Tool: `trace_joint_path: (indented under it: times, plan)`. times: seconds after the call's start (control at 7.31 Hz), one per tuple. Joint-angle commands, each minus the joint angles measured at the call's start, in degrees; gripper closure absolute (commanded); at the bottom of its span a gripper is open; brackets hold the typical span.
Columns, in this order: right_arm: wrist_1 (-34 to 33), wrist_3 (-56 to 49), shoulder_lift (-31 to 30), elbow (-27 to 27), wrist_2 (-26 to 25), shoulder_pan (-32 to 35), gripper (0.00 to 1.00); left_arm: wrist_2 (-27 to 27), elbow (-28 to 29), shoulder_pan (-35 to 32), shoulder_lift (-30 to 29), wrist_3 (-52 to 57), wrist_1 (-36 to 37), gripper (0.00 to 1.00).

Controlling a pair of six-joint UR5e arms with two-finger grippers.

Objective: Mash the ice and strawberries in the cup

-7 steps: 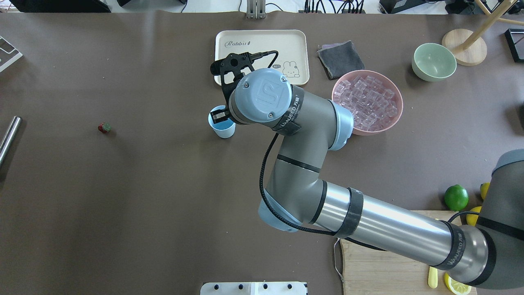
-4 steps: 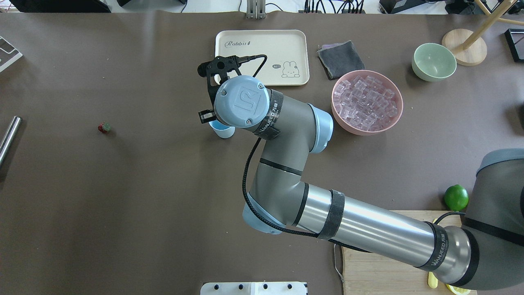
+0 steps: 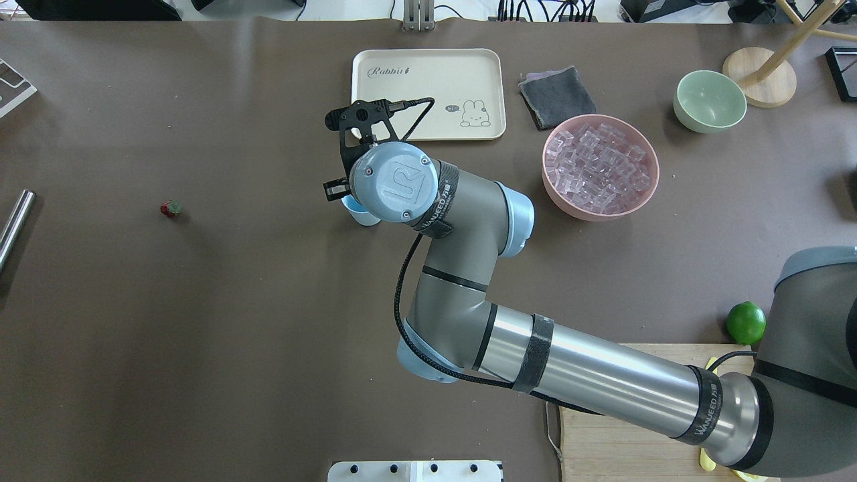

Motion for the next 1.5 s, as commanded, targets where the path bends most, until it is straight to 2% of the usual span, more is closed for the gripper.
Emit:
trace_joint_path:
  times: [0.0, 0.14, 0.27, 0.55, 0.68, 0.82, 0.96, 1.09, 1.37]
  plan:
    - [0.5, 1.6, 0.0, -0.5, -1.5, -1.5, 0.17, 0.0, 0.4, 0.0, 0.0, 0.0, 0.0, 0.01]
    - [0.2, 0.6, -0.1, 0.1, -2.0, -1.7, 0.0, 0.0, 0.3, 0.0, 0.0, 0.0, 0.0, 0.01]
    - [-0.6, -2.0, -0.8, 1.8, -1.5, -1.6, 0.0, 0.0, 0.2, 0.0, 0.0, 0.0, 0.0, 0.01]
    - [-7.5, -5.2, -1.9, 7.1, -1.2, -1.3, 0.0, 0.0, 0.3, 0.0, 0.1, 0.0, 0.0, 0.01]
    - [-7.5, -6.2, -5.5, 10.1, 0.3, 0.4, 0.0, 0.0, 0.3, 0.0, 0.1, 0.0, -0.1, 0.01]
    - [-7.4, -10.3, -9.2, 13.5, 6.6, 4.7, 0.0, 0.0, 0.0, -0.1, 1.0, 0.0, -0.2, 0.01]
    - [-7.1, -11.7, -13.7, 17.0, 16.5, 9.3, 0.01, -0.2, -0.5, -0.1, 1.4, 0.0, -0.2, 0.01]
    - [-7.3, -11.7, -17.8, 20.6, 17.9, 11.1, 0.01, -0.8, -0.5, -0.2, 1.5, 0.0, -0.2, 0.01]
    - [-7.5, -11.6, -23.7, 21.0, 16.7, 15.0, 0.01, -0.8, 0.0, -0.2, 1.5, 0.1, -0.2, 0.01]
